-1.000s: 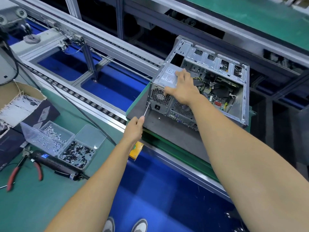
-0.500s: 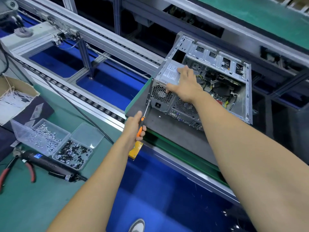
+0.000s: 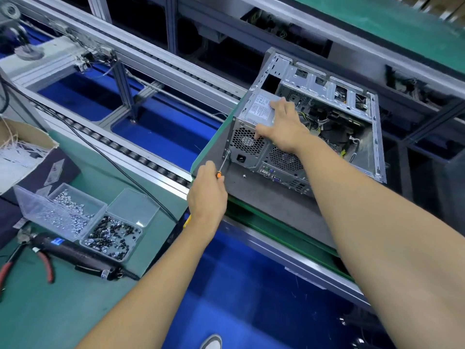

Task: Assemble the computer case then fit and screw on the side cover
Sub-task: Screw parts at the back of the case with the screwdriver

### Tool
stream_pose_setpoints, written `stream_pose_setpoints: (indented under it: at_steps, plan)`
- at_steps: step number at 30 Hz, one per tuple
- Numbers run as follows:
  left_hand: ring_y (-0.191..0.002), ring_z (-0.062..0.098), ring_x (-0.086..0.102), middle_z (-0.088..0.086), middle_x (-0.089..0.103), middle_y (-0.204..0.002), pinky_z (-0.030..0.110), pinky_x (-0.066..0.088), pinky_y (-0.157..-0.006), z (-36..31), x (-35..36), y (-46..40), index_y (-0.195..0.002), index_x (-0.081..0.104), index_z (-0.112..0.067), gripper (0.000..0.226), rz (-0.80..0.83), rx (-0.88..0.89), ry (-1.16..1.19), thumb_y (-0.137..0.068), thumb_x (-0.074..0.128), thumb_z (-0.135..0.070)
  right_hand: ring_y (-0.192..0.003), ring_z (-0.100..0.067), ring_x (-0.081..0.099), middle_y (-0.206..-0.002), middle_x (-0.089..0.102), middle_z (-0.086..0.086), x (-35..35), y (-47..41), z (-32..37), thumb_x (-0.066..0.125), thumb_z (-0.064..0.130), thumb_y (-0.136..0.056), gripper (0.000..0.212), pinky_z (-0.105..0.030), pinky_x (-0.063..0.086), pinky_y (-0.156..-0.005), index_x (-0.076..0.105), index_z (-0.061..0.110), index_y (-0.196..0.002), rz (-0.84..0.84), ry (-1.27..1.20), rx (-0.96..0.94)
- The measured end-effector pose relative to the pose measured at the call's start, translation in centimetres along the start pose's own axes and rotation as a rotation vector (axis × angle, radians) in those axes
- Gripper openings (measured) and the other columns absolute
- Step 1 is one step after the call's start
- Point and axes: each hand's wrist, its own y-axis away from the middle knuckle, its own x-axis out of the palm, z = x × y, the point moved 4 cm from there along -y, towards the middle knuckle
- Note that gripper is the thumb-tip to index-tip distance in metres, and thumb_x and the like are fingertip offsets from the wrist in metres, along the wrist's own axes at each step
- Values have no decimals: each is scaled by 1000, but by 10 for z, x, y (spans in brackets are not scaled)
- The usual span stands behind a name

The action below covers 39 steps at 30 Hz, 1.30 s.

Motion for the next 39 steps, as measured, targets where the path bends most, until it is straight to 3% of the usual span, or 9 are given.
stream_pose_setpoints:
  at_steps: [5,10,12,18,23,27,30,34,39]
  plan:
    - [-67,20,48,-3,46,-87,32,33,-52,5,5,7,-90,38,-20,20,-52,76,8,-101,54,-22,-153,-21,14,-166,8,0,-2,1,0,66,64,-80,102,-52,32,-114,16,23,-160,-12,-1,-5]
    - [-59,7,47,-6,52,-75,21,39,-50,27,30,6,-100,56,-18,19,152,-430,940,-93,71,-26,-149,-23,21,-162,14,-3,-4,2,1,66,62,-80,100,-53,35,-112,19,22,-159,-15,-13,-17]
    - [-50,9,45,-1,57,-72,21,33,-40,33,37,3,-108,52,-17,30,271,-571,1046,-93,72,-35,-148,-22,22,-161,16,-2,-4,2,1,68,61,-80,101,-53,35,-111,20,22,-159,-14,-24,-16]
    - [-43,14,40,3,60,-61,30,34,-42,40,25,-15,-87,46,-15,34,235,-323,763,-102,51,-45,-141,-24,32,-153,24,-1,-5,4,3,70,61,-76,100,-50,39,-103,24,22,-156,-39,-40,-19]
    - [-53,23,42,6,49,-65,35,41,-50,22,18,-1,-86,36,-19,28,-31,64,102,-107,45,-35,-143,-25,33,-159,19,1,-5,6,3,68,60,-77,98,-52,38,-106,24,24,-157,-32,-35,-6]
    - [-54,22,49,0,49,-75,31,40,-46,24,8,-6,-93,50,-21,22,-141,298,-311,-108,45,-37,-142,-25,33,-156,22,2,-6,8,5,69,60,-76,98,-52,39,-105,26,23,-156,-35,-33,-10]
    - [-60,10,51,-12,57,-71,26,37,-51,37,1,-13,-83,48,-25,28,-148,102,-27,-98,61,-45,-140,-25,36,-155,24,0,-7,9,5,69,61,-73,99,-54,41,-105,27,24,-155,-27,-48,5]
    - [-60,6,61,3,67,-77,22,45,-49,42,22,-9,-93,65,-16,24,135,-474,968,-85,81,-31,-134,-26,41,-152,25,1,-7,9,5,71,59,-72,99,-56,41,-106,28,25,-154,-12,-84,17]
    - [-45,9,47,7,66,-68,18,25,-34,44,29,-14,-98,68,-14,25,342,-739,1151,-98,60,-37,-123,-26,44,-138,28,3,-7,7,3,72,58,-75,91,-55,43,-103,31,26,-150,-18,-98,6]
